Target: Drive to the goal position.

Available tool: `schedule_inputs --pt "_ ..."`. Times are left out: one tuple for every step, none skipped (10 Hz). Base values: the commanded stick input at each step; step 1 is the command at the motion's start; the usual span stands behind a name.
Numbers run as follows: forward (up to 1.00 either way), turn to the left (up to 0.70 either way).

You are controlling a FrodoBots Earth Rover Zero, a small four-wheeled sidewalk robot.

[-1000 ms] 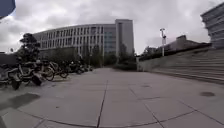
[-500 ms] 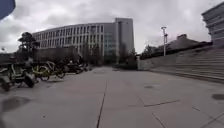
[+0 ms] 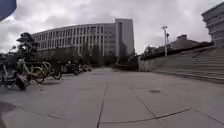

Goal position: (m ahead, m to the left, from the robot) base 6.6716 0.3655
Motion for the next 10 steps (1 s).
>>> schedule_inputs --pt "0.7 0.0" --pt "0.7 0.0" --pt "0.7 0.0" --pt "0.7 0.0" --pt "0.7 0.0" --pt "0.69 0.0" --pt "0.69 0.0" --pt "0.68 0.0" --pt "0.65 0.0" --pt "0.66 0.0"
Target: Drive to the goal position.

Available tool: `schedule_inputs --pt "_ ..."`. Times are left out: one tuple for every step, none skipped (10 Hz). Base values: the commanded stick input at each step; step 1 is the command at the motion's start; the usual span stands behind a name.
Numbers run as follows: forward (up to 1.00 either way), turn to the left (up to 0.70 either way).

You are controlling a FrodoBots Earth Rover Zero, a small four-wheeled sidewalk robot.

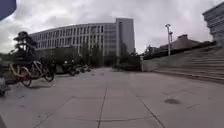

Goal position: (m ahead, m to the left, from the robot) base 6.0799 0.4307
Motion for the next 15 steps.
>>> schedule_inputs --pt "0.68 0.0" --pt "0.68 0.0" --pt "0.68 0.0" --pt "0.69 0.0" --pt "0.7 0.0" --pt "0.7 0.0" --pt "0.7 0.0" --pt "0.7 0.0" --pt "0.7 0.0" --pt "0.7 0.0" --pt "0.7 0.0" --pt "0.7 0.0" --pt "0.7 0.0" --pt "0.7 0.0" --pt "0.7 0.0"
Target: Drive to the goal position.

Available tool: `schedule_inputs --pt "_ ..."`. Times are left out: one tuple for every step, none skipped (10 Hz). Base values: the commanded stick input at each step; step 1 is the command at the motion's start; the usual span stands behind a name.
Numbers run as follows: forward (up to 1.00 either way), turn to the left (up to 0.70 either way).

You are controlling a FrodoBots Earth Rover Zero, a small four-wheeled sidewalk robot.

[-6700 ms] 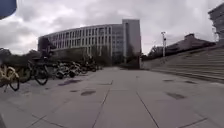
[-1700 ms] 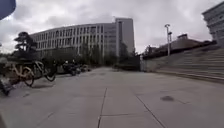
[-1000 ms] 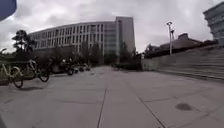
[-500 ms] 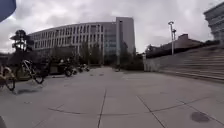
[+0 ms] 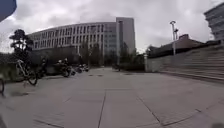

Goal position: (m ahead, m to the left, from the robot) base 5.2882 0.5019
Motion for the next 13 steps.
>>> schedule_inputs --pt "0.7 0.0" --pt "0.7 0.0" --pt "0.7 0.0" --pt "0.7 0.0" --pt "0.7 0.0" --pt "0.7 0.0" --pt "0.7 0.0" --pt "0.7 0.0" --pt "0.7 0.0" --pt "0.7 0.0" --pt "0.7 0.0" --pt "0.7 0.0" --pt "0.7 0.02"
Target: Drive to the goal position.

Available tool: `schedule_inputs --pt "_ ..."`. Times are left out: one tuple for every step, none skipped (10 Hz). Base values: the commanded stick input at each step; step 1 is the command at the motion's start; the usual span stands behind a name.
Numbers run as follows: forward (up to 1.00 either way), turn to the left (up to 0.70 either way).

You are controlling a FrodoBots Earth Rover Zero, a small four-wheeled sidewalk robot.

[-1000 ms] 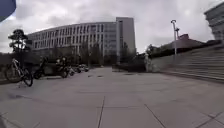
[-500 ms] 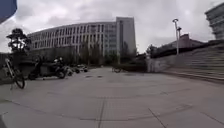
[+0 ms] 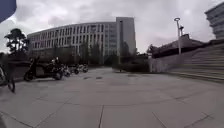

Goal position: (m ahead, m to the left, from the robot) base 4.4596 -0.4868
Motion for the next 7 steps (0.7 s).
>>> schedule_inputs --pt "0.7 0.35" --pt "0.7 0.35" --pt "0.7 0.29" --pt "0.7 0.11" --pt "0.7 0.01" --pt "0.7 0.0" --pt "0.7 0.02"
